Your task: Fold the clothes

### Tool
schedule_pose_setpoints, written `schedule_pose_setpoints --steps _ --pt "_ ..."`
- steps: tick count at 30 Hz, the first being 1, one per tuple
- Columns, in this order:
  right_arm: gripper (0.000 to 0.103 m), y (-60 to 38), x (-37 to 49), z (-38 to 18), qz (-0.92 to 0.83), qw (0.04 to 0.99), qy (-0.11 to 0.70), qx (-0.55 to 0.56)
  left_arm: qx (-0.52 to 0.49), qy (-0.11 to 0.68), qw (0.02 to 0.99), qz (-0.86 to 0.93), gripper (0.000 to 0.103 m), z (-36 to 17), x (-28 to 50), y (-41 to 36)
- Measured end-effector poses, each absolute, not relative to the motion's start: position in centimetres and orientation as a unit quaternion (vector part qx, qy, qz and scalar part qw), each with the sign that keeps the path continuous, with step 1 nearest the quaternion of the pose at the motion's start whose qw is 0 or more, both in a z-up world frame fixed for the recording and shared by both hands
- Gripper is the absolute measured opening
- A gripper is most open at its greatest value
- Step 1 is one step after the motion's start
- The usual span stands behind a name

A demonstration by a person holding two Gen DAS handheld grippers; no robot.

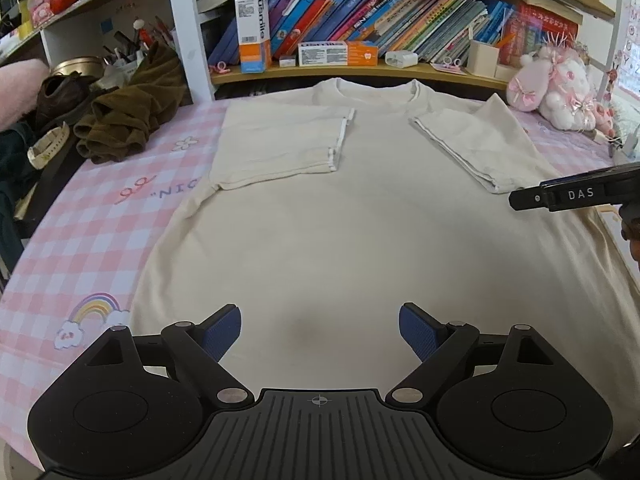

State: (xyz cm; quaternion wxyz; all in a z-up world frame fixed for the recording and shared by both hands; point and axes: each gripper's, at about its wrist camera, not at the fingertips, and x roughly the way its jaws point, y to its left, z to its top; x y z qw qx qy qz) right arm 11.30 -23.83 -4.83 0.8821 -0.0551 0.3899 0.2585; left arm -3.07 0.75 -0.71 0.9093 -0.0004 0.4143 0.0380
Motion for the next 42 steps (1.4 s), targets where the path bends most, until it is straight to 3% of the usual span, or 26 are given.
schedule_pose_setpoints --steps 9,15,35,38,39,40,42 --pt "0.059 -27.4 12.8 -3.6 0.179 0.912 0.365 -0.050 0.022 0.414 0.910 -0.008 0.089 -1.0 -1.9 -2.0" --pt "0.059 -31.3 19.0 -3.6 0.101 0.912 0.398 0.011 0.037 0.421 0.906 -0.017 0.089 -1.2 -2.1 -2.8" --pt "0.052 -29.2 31.0 -5.4 0.082 0.899 0.422 0.082 0.030 0.431 0.897 0.095 0.089 -0.4 -6.3 1.9" --pt "0.032 -29.3 32.4 -5.8 0.086 0.894 0.428 0.101 0.041 0.434 0.895 0.091 0.089 -0.5 -6.4 1.8" --pt "0.010 -29.5 32.9 -6.0 0.095 0.889 0.435 0.109 0.044 0.435 0.895 0.090 0.089 -0.5 -6.5 1.8" --pt "0.003 -29.7 33.4 -6.3 0.103 0.883 0.443 0.116 0.048 0.435 0.895 0.088 0.089 -0.5 -6.5 1.8" --pt "0.003 -31.0 33.9 -6.3 0.068 0.884 0.442 0.136 0.054 0.434 0.895 0.087 0.089 -0.5 -6.7 1.8"
